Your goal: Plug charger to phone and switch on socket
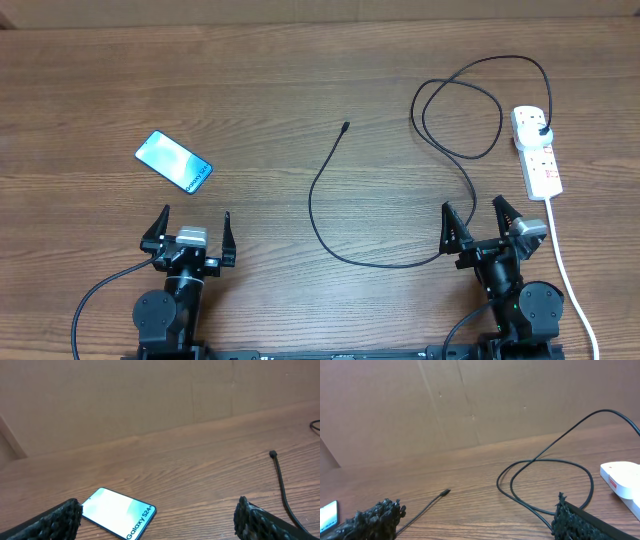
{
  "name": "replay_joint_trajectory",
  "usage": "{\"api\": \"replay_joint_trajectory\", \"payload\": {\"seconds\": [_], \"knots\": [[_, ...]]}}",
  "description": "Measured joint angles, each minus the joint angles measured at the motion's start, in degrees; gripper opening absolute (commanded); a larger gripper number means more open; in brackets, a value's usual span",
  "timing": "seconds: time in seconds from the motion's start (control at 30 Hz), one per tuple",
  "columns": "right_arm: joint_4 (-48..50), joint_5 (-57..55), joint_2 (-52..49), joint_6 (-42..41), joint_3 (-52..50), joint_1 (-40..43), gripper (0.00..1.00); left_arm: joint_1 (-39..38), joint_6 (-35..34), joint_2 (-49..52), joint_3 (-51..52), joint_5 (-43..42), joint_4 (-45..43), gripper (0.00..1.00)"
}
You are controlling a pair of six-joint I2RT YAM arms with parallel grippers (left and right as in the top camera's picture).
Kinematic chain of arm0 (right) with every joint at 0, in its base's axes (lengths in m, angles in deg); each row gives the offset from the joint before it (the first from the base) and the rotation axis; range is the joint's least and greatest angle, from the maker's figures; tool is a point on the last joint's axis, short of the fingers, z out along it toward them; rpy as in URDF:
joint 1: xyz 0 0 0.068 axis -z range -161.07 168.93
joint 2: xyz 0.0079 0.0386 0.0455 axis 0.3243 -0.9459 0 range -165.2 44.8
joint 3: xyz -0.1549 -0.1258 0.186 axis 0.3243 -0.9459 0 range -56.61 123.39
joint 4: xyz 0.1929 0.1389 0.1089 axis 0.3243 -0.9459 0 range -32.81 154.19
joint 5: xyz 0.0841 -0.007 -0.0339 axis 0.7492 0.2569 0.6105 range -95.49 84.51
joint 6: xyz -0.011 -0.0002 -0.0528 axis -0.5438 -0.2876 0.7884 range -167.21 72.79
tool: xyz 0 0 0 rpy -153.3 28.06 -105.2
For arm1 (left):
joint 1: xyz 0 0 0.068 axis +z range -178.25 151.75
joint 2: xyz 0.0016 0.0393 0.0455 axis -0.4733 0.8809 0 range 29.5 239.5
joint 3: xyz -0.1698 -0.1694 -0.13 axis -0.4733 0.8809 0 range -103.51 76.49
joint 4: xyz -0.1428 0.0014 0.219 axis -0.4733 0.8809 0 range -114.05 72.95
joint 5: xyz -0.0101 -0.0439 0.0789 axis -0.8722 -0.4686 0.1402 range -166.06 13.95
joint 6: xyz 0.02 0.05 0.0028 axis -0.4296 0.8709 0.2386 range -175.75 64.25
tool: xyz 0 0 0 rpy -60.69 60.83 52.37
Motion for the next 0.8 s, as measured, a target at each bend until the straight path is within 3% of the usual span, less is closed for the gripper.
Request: {"api": "replay_joint_trajectory", "payload": {"seconds": [0.8], "knots": [[0.0, 0.0, 0.0, 0.0, 0.0, 0.0, 1.00, 0.0, -4.0, 0.0, 0.1, -0.4, -1.1, 0.99]]}}
